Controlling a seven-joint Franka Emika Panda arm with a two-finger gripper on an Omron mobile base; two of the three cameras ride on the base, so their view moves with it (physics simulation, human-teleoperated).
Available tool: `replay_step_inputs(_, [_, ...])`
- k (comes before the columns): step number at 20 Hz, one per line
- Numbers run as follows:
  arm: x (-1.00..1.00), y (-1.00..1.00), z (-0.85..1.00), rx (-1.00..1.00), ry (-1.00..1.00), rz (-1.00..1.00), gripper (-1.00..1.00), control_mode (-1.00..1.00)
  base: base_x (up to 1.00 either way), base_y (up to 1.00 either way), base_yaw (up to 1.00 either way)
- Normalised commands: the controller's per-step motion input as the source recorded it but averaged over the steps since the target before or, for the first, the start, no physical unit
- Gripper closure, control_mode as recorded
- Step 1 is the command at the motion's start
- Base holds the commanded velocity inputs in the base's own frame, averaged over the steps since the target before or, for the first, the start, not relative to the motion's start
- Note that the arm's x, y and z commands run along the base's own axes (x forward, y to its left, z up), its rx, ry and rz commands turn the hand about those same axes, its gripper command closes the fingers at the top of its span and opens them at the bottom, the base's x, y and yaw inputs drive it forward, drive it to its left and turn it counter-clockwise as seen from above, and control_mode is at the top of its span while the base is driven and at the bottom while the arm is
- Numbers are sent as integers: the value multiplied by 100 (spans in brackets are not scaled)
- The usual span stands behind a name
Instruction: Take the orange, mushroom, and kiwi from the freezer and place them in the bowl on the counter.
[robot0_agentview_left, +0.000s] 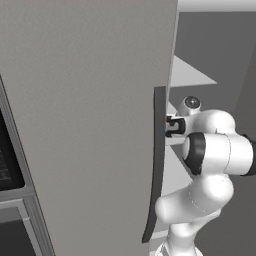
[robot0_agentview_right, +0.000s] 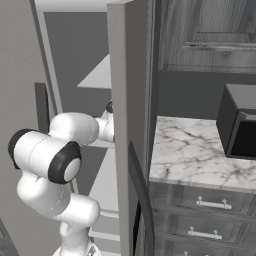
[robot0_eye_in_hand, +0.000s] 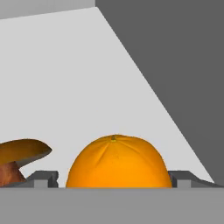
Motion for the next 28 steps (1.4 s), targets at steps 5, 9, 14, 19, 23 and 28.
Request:
replay_step_inputs(5, [6,-11,-44,1,4,0,100,-100,0,0,0])
replay_step_inputs(9, [1,-13,-46,0,0,0,100,-100,0,0,0])
replay_step_inputs(14, [-31,-10,-2,0,-12,0,100,-100,0,0,0])
replay_step_inputs(19, [-66,0,0,0,-16,0,100,-100,0,0,0])
replay_step_inputs(23, [-46,4,25,0,-11,0,100,-100,0,0,0])
replay_step_inputs(28, [-34,17,41,0,0,1,100,-100,0,0,0])
